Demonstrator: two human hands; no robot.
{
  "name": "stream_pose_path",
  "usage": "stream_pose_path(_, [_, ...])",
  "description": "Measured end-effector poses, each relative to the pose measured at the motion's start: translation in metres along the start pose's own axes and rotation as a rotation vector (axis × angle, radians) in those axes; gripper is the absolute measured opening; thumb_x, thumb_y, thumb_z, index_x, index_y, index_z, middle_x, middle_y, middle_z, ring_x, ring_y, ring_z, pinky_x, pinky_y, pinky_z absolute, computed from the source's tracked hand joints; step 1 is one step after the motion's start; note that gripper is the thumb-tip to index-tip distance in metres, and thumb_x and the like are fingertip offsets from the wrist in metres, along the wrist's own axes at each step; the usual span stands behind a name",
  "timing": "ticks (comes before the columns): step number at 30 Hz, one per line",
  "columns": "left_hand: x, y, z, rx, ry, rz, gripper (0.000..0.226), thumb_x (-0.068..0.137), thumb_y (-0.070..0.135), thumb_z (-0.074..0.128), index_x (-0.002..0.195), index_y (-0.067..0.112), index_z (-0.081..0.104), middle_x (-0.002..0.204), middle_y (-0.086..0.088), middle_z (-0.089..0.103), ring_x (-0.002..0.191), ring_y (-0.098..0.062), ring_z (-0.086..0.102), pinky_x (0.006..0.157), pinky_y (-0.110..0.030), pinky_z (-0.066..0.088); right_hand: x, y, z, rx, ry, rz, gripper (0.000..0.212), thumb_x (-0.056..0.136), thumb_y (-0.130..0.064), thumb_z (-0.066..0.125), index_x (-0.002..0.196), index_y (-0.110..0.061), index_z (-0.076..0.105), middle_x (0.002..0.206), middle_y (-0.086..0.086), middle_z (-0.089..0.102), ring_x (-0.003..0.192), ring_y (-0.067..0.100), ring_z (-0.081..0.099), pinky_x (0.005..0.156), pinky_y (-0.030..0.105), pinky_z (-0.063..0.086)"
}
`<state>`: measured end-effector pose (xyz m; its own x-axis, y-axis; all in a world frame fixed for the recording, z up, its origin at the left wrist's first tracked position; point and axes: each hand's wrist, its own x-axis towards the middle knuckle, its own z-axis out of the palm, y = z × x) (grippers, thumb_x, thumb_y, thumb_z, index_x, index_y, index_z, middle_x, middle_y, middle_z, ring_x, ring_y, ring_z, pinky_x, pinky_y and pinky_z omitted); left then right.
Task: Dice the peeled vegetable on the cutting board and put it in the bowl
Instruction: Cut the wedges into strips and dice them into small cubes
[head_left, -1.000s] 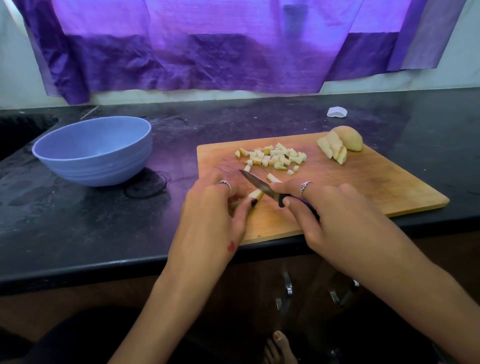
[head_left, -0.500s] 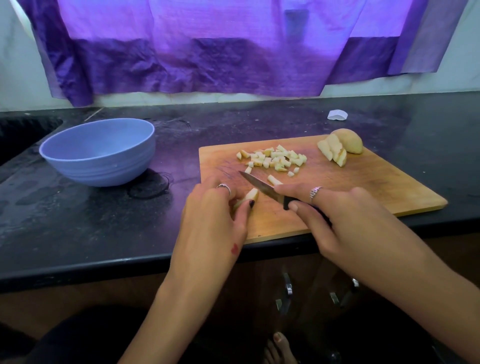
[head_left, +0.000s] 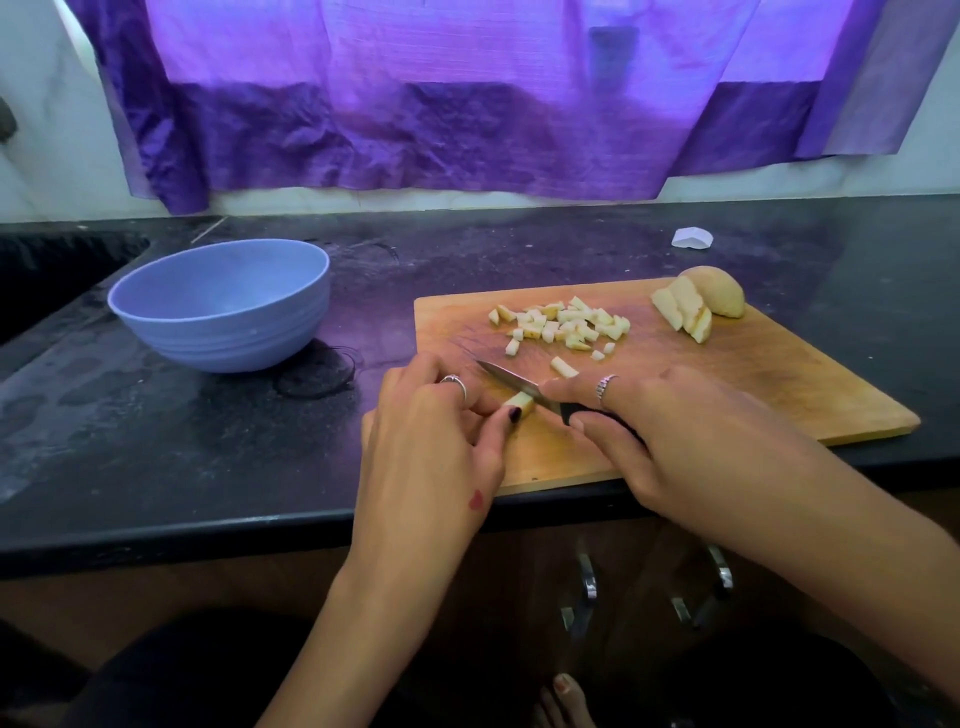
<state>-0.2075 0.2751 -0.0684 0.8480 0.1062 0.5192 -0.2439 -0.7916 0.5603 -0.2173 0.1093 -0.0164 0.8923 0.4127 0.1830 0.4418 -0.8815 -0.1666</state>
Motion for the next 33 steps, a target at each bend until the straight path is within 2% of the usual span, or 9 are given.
stream_pose_path(4, [0.0, -0.003, 0.001, -0.001, 0.008, -0.014, 0.019, 0.08, 0.036, 0.071, 0.072, 0.019, 0.071, 0.09, 0.008, 0.054, 0.093, -0.017, 0.049, 0.08, -0.037, 0.041, -0.018, 0.006, -0.001, 0.031, 0.01, 0.008, 0.04, 0.097, -0.049, 0.027, 0.136, -0.058, 0.027, 0.084, -0.016, 0.05, 0.071, 0.005, 0.043, 0.062, 0.023, 0.037])
stream_pose_path(8, [-0.001, -0.002, 0.0, -0.019, -0.002, -0.011, 0.017, 0.081, 0.035, 0.071, 0.073, 0.02, 0.071, 0.091, 0.009, 0.055, 0.092, -0.015, 0.048, 0.08, -0.034, 0.039, -0.029, 0.009, -0.006, 0.013, 0.021, 0.052, 0.041, 0.095, -0.051, 0.024, 0.135, -0.06, 0.024, 0.081, -0.011, 0.058, 0.07, 0.008, 0.051, 0.059, 0.02, 0.042])
stream_pose_path(12, [-0.003, -0.007, -0.005, -0.089, 0.0, -0.006, 0.004, 0.079, 0.026, 0.074, 0.082, 0.023, 0.075, 0.092, 0.007, 0.059, 0.091, -0.014, 0.053, 0.072, -0.01, 0.032, -0.025, 0.009, 0.001, 0.121, 0.13, 0.015, 0.042, 0.091, -0.05, 0.027, 0.13, -0.053, 0.041, 0.059, -0.007, 0.055, 0.053, 0.01, 0.052, 0.049, 0.02, 0.036])
stream_pose_path(15, [-0.003, -0.009, -0.007, -0.097, 0.003, -0.009, 0.005, 0.078, 0.022, 0.076, 0.082, 0.024, 0.075, 0.093, 0.01, 0.059, 0.089, -0.009, 0.052, 0.075, -0.002, 0.033, -0.018, 0.004, 0.005, 0.149, 0.133, 0.005, 0.04, 0.093, -0.048, 0.029, 0.131, -0.051, 0.042, 0.059, -0.008, 0.053, 0.054, 0.008, 0.05, 0.049, 0.019, 0.031])
stream_pose_path(20, [-0.003, -0.01, -0.006, -0.136, -0.005, -0.007, 0.007, 0.077, 0.02, 0.076, 0.077, 0.026, 0.074, 0.093, 0.011, 0.061, 0.092, -0.011, 0.054, 0.074, -0.008, 0.036, -0.005, -0.004, 0.006, 0.088, 0.067, 0.017, 0.039, 0.098, -0.045, 0.03, 0.136, -0.053, 0.034, 0.061, -0.009, 0.044, 0.052, 0.005, 0.038, 0.047, 0.02, 0.025])
stream_pose_path(23, [-0.002, -0.01, -0.006, -0.145, -0.004, -0.001, 0.009, 0.076, 0.021, 0.077, 0.073, 0.028, 0.071, 0.09, 0.013, 0.06, 0.089, -0.01, 0.053, 0.073, -0.006, 0.034, 0.002, -0.004, 0.005, 0.092, 0.027, 0.019, 0.037, 0.099, -0.043, 0.031, 0.134, -0.048, 0.039, 0.071, -0.009, 0.053, 0.062, 0.007, 0.047, 0.055, 0.023, 0.04])
stream_pose_path(25, [-0.002, -0.009, -0.005, -0.132, 0.015, -0.001, 0.011, 0.076, 0.022, 0.078, 0.069, 0.026, 0.069, 0.089, 0.011, 0.059, 0.086, -0.012, 0.053, 0.069, -0.011, 0.033, 0.003, -0.004, 0.004, 0.081, 0.009, 0.028, 0.037, 0.098, -0.044, 0.03, 0.134, -0.048, 0.038, 0.081, -0.007, 0.057, 0.072, 0.01, 0.053, 0.066, 0.029, 0.048])
stream_pose_path(30, [-0.002, -0.005, -0.004, -0.102, 0.039, -0.009, 0.015, 0.076, 0.016, 0.078, 0.065, 0.018, 0.068, 0.087, 0.007, 0.058, 0.084, -0.016, 0.055, 0.067, -0.011, 0.03, -0.009, -0.005, 0.006, 0.013, -0.056, 0.037, 0.042, 0.099, -0.045, 0.023, 0.14, -0.052, 0.017, 0.074, -0.012, 0.039, 0.06, 0.002, 0.035, 0.054, 0.018, 0.032])
stream_pose_path(33, [-0.001, -0.006, -0.006, -0.122, 0.013, -0.015, 0.015, 0.076, 0.02, 0.078, 0.065, 0.019, 0.067, 0.087, 0.006, 0.058, 0.082, -0.016, 0.055, 0.067, -0.015, 0.031, -0.026, 0.0, 0.002, 0.012, -0.034, 0.038, 0.043, 0.096, -0.049, 0.022, 0.138, -0.055, 0.018, 0.073, -0.014, 0.046, 0.06, 0.004, 0.04, 0.052, 0.018, 0.031])
